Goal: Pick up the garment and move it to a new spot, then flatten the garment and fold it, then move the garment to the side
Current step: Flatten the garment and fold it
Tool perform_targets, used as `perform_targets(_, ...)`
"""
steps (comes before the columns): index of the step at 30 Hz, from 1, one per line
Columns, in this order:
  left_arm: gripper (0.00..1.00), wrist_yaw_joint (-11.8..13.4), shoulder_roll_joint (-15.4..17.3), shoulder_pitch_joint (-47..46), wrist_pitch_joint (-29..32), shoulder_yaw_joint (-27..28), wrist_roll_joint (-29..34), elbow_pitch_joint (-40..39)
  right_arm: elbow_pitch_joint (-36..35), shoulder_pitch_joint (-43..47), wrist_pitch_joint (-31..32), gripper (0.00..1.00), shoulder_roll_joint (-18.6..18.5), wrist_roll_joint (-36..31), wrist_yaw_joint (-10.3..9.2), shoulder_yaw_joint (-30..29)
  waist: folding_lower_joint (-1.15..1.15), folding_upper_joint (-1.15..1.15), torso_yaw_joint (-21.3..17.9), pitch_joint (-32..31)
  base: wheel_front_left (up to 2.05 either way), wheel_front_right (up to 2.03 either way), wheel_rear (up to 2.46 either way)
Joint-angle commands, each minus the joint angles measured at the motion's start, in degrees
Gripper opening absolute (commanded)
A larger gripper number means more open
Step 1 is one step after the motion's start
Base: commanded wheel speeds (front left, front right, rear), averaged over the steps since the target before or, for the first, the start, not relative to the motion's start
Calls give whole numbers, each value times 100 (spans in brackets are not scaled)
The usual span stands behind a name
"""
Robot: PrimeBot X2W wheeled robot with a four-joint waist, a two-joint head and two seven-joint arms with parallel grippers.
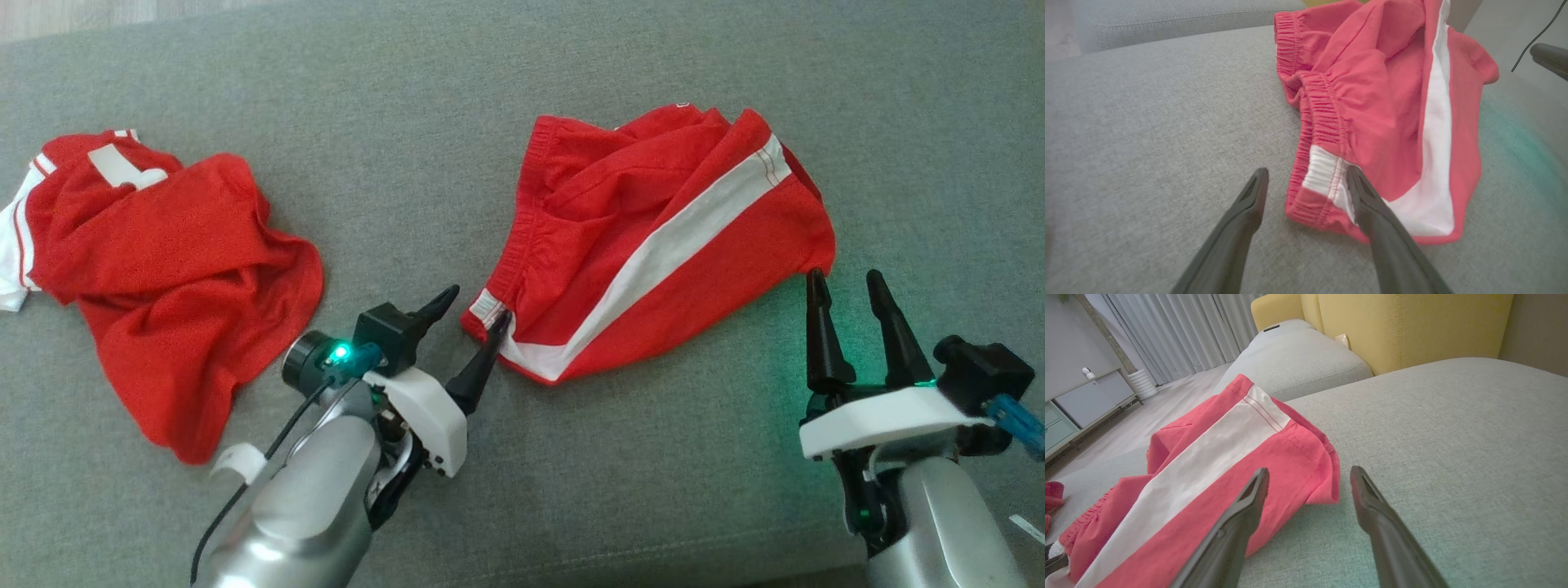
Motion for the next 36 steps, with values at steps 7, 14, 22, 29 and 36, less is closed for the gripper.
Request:
perform_targets(7, 0, 2, 180, -396, -34, -342, -403, -33, -76, -249, -92, 100, 37, -29, -5, 102, 0, 0, -5, -20, 0, 0, 0)
perform_targets(14, 0, 5, 199, -294, -34, -95, -430, -513, -120, -401, -63, 100, -71, -77, -5, 51, 0, 0, 125, -94, 0, 0, 0)
perform_targets(22, 0, 17, 103, 23, -34, 188, -209, -993, 10, -1061, 614, 100, -605, -151, -5, 217, 0, 0, 326, -133, 0, 0, 0)
perform_targets(29, 0, 9, -15, 35, -34, 140, -93, -1025, 613, -1802, 1377, 100, -1250, 48, -5, 1029, 0, 0, 468, -73, 0, 0, 0)
perform_targets(36, 0, 4, -86, -46, -34, 68, -71, -986, 988, -2147, 1434, 100, -1694, 273, -5, 1728, 0, 0, 562, -16, 0, 0, 0)
